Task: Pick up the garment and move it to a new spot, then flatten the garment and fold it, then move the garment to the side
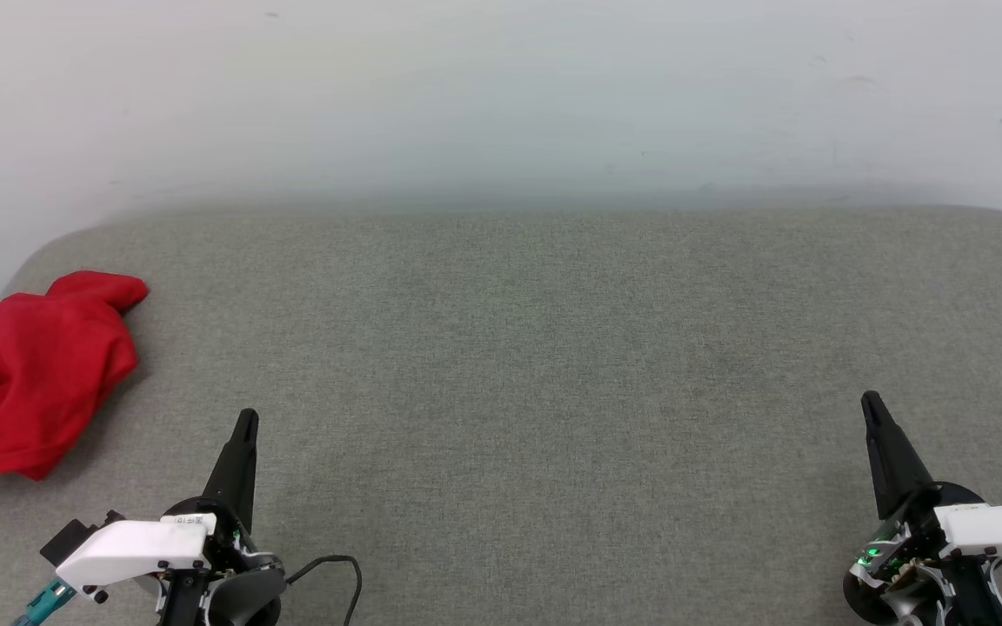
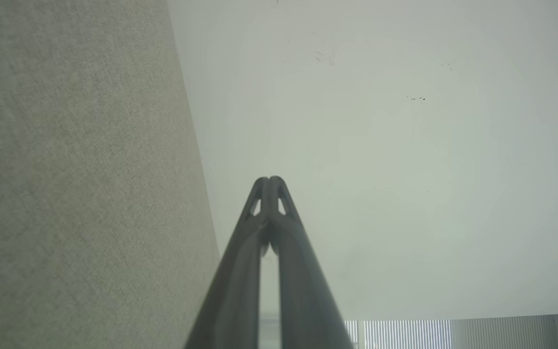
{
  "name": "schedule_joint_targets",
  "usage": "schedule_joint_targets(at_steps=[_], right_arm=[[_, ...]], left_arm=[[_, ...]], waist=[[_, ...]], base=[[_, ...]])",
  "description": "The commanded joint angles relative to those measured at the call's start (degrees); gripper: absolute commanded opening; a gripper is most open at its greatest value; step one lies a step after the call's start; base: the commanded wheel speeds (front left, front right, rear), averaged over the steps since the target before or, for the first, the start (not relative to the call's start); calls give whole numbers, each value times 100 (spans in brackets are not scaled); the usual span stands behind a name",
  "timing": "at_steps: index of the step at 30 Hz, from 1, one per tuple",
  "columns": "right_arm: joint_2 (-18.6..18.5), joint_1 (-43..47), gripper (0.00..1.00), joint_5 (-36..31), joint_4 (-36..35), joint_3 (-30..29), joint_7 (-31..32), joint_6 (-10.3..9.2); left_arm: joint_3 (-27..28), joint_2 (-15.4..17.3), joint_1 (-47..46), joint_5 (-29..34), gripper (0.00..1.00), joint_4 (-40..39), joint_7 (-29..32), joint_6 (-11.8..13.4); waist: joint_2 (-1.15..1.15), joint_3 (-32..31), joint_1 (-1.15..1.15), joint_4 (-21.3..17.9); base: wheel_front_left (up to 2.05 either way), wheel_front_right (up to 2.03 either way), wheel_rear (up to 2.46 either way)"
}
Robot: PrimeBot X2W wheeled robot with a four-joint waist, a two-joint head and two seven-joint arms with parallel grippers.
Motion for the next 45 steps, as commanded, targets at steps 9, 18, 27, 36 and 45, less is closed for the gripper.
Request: schedule_joint_targets(at_steps=[9,18,27,36,45], right_arm=[[6,-73,0,-25,-3,5,-7,-2],[6,-73,0,-25,-4,5,-7,-2],[6,-73,0,-25,-4,6,-7,-2],[6,-73,0,-25,-4,6,-7,-2],[5,127,100,-68,-48,93,-120,0]], left_arm=[[9,-14,-29,0,0,-7,11,-16],[10,-14,-29,0,0,-7,11,-16],[10,-14,-29,0,0,-7,11,-16],[10,-14,-29,1,0,-8,11,-16],[-210,-4,57,47,100,-4,-158,1]], waist=[[0,0,0,0],[0,0,0,0],[0,0,0,0],[0,0,0,0],[0,4,0,-2]], base=[[0,0,0],[0,0,0],[0,0,0],[0,0,0],[0,0,0]])
